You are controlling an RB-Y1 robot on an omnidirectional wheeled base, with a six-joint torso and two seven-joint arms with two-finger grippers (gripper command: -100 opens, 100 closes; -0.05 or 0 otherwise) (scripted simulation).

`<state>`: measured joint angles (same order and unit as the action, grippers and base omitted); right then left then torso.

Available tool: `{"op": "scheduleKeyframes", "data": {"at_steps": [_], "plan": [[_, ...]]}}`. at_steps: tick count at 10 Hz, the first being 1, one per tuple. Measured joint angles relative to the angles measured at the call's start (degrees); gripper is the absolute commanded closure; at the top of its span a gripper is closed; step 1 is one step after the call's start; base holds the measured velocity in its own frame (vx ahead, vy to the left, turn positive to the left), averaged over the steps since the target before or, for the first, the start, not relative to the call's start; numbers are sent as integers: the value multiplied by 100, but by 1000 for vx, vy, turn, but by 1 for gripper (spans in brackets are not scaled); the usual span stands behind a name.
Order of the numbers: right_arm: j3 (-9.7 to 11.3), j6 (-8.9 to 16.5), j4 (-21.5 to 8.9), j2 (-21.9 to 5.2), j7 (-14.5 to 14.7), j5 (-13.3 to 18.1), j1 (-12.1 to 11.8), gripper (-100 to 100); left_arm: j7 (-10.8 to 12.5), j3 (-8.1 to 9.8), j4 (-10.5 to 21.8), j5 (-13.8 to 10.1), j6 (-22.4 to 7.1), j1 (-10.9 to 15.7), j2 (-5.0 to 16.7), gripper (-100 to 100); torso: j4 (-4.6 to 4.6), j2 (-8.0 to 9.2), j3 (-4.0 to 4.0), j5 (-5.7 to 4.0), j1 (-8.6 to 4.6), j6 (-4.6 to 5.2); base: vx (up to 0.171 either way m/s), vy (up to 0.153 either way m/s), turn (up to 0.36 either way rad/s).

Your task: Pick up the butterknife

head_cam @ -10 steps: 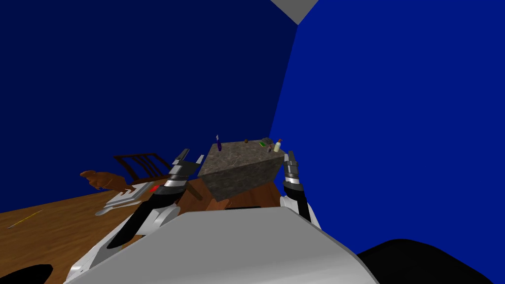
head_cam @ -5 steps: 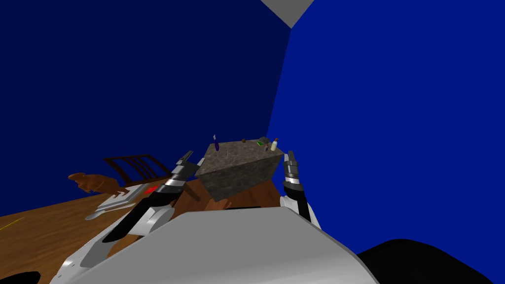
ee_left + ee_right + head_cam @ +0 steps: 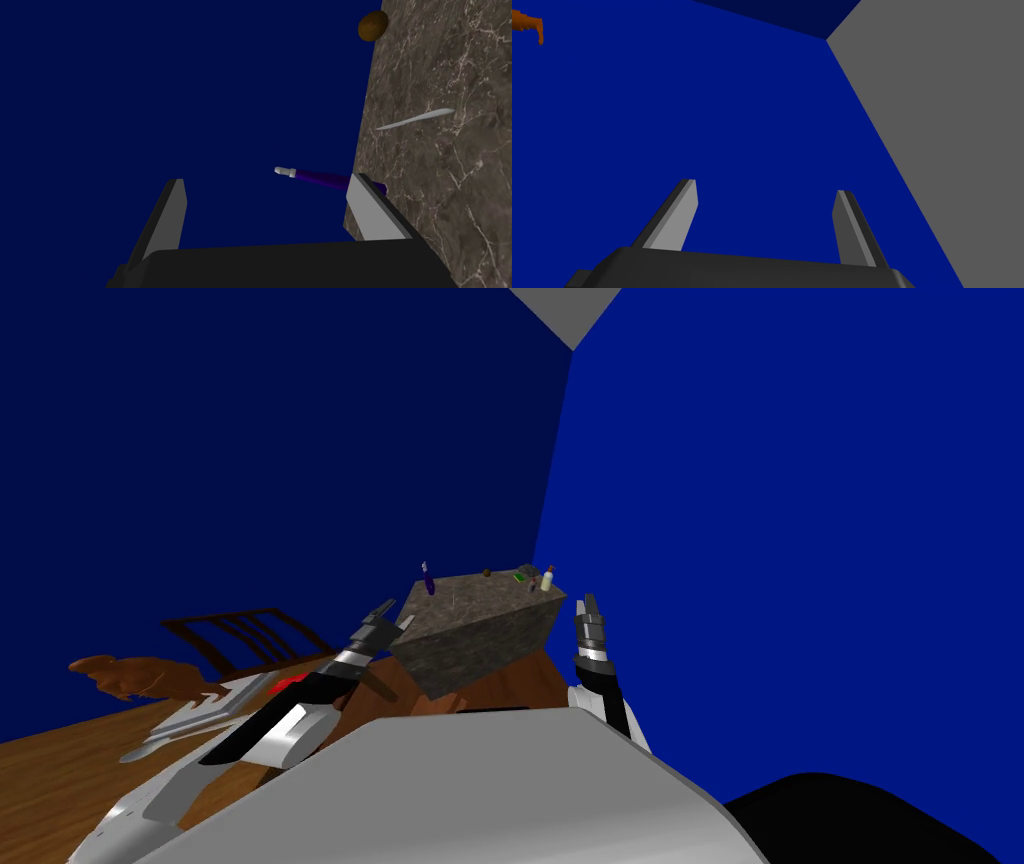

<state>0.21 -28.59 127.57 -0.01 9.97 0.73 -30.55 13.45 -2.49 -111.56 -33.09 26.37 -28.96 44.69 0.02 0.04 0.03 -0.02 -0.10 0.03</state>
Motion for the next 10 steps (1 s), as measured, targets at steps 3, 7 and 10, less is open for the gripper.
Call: {"op": "scheduleKeyframes", "data": {"at_steps": [3,7,10], "plan": [[0,0,0,0,0,0,-1,0,32,-135,290,-306,-106,5,543,-100,0,-3,-1,0,3,-3,-8,-22,-84],[0,0,0,0,0,0,0,0,15,-311,602,-668,-326,38,1139,-100,-1,-6,-4,0,1,0,-2,-27,-148],[-1,0,0,0,0,0,-1,0,9,-487,918,-954,-511,114,1655,-100,-2,-10,-5,0,3,-5,10,-28,-176]]}}
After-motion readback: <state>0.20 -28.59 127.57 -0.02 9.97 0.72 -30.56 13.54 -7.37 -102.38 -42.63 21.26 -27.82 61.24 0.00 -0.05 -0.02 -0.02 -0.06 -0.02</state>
